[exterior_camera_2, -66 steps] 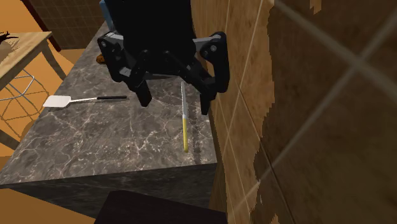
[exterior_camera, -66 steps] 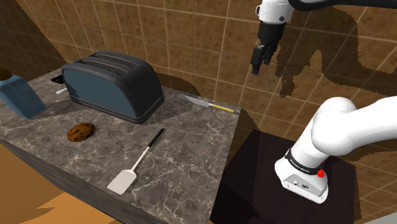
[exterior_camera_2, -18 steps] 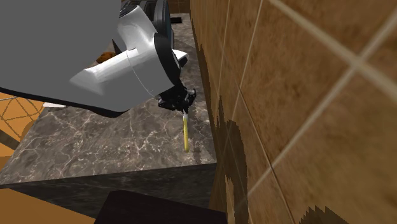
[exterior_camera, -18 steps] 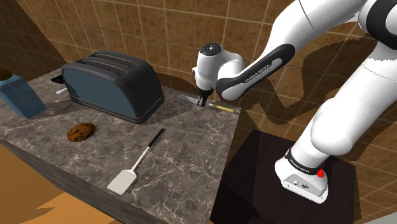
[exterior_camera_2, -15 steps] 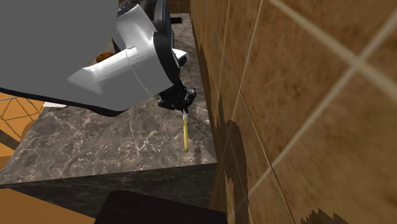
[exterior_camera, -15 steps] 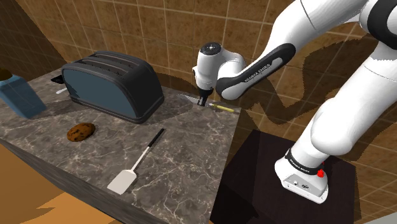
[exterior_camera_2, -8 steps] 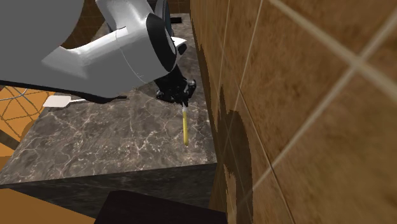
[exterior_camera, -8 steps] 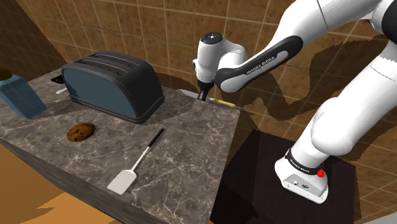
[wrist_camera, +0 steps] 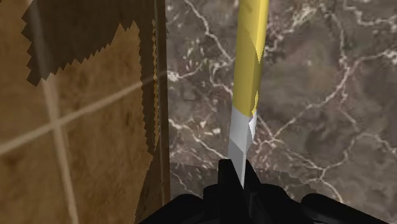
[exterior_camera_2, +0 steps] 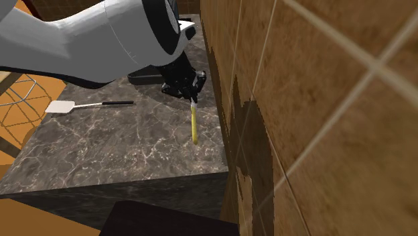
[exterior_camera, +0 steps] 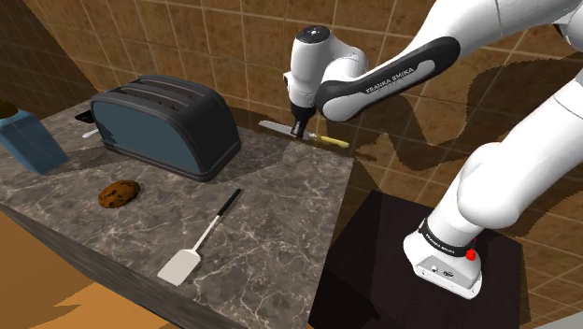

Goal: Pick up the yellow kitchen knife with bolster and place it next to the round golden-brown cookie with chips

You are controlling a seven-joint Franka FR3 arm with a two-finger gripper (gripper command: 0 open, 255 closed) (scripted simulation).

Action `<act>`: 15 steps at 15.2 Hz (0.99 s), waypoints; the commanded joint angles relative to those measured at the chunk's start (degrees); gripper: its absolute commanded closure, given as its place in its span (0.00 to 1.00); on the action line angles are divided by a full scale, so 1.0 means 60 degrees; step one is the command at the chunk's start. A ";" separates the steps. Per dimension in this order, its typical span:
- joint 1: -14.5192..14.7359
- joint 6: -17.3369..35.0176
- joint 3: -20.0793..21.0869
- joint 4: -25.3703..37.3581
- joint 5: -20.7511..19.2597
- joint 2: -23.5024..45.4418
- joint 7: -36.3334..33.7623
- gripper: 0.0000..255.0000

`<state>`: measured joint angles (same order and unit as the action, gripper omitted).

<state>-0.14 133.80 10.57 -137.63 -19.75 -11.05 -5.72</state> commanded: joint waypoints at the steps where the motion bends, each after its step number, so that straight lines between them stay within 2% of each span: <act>1: 0.0027 -0.0245 -0.0015 0.0116 0.0114 -0.0144 0.0130 1.00; 7: 0.0088 -0.0876 -0.0049 0.0482 0.0351 -0.0450 0.0423 1.00; 15: 0.0780 -0.1736 0.1194 0.1983 0.0153 0.0781 -0.1486 1.00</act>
<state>4.00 124.12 16.89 -126.78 -18.68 -7.14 -13.22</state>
